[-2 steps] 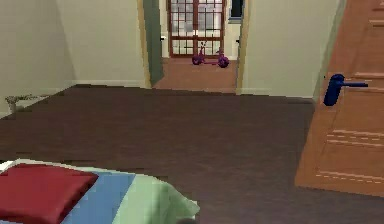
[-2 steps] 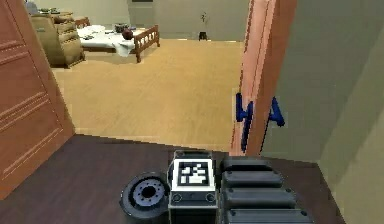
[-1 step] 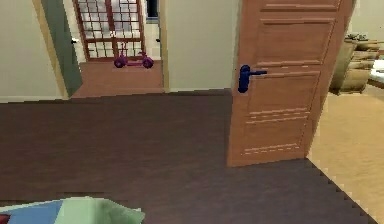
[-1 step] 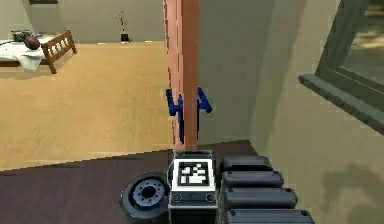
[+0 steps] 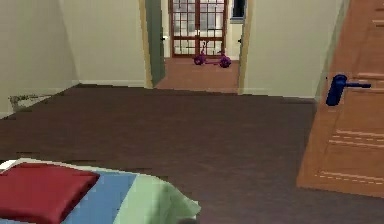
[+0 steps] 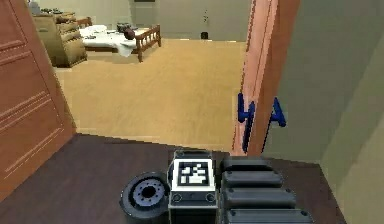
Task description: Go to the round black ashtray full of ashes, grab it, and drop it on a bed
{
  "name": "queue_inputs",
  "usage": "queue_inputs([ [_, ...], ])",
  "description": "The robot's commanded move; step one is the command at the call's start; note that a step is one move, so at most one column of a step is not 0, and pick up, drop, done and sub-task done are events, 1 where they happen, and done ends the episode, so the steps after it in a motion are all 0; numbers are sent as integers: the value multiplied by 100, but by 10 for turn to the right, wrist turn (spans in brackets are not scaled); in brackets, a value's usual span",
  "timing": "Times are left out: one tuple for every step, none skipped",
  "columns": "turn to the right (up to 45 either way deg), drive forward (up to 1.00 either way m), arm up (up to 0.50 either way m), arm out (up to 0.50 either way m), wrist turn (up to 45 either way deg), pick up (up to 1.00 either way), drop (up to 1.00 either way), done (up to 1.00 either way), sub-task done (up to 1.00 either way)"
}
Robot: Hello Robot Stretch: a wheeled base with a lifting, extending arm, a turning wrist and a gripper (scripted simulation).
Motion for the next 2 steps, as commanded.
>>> queue_inputs([
  [150,0,0,0,0,0,0,0,0],
  [-450,0,0,0,0,0,0,0,0],
])
